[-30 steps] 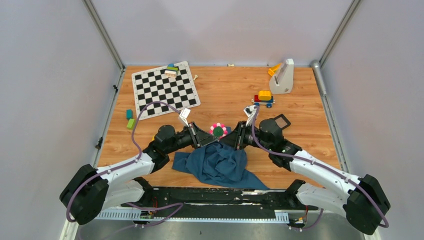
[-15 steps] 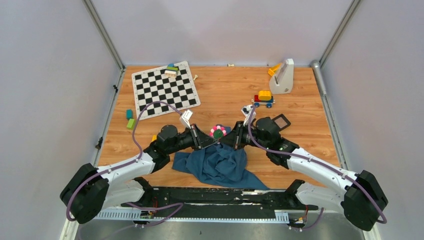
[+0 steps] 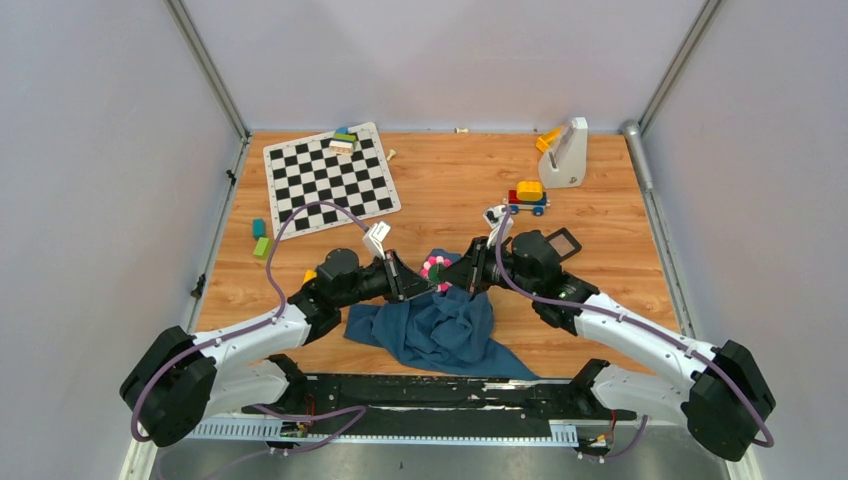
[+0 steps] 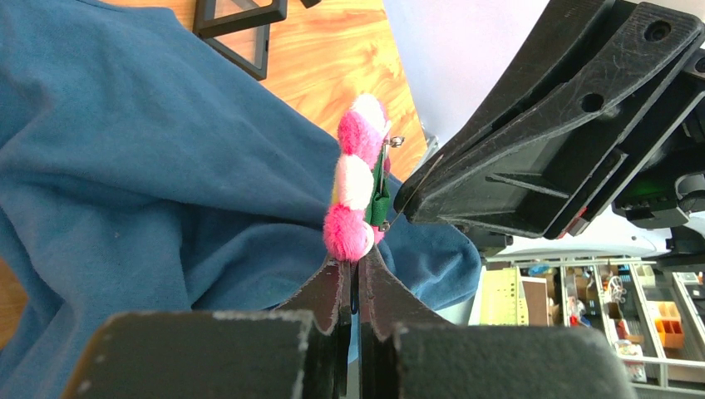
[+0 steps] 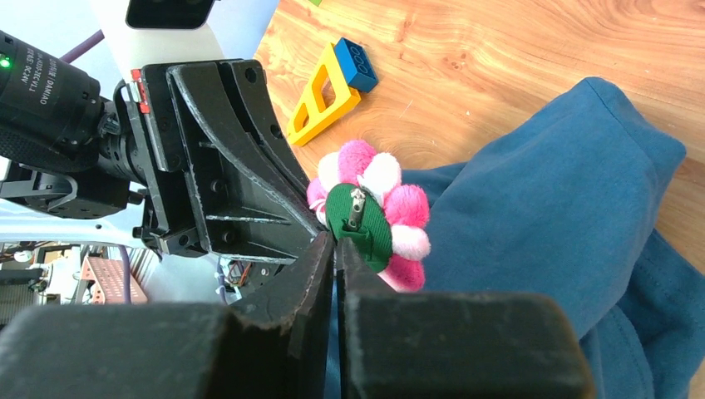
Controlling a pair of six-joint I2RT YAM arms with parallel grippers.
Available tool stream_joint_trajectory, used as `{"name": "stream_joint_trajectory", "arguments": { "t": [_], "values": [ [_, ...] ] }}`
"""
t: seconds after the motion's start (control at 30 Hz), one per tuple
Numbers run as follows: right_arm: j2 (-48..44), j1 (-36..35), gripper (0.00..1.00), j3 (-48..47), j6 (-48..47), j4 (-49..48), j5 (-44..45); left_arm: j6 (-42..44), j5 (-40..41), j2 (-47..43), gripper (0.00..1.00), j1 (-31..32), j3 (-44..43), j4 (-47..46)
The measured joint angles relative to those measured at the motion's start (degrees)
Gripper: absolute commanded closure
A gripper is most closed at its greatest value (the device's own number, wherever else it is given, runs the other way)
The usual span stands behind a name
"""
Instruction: Remove the brooch from the garment
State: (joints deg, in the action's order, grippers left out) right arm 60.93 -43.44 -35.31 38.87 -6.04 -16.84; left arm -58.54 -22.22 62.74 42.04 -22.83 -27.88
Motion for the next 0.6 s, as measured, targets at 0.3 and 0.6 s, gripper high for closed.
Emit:
{"name": "stream_joint_trajectory", "arguments": {
  "t": [0.3,0.6],
  "values": [
    [-1.1,0.0,0.66,0.0,-0.7,1.2,0.0,-0.3,0.3,-0.3,1.0,0.0,0.0,-0.1],
    [-8.4,0.0,0.45,0.1,-1.5,3.7,1.5,-2.7,-0.4,-0.4,1.0,-0.7,0.1,-3.2]
  ]
}}
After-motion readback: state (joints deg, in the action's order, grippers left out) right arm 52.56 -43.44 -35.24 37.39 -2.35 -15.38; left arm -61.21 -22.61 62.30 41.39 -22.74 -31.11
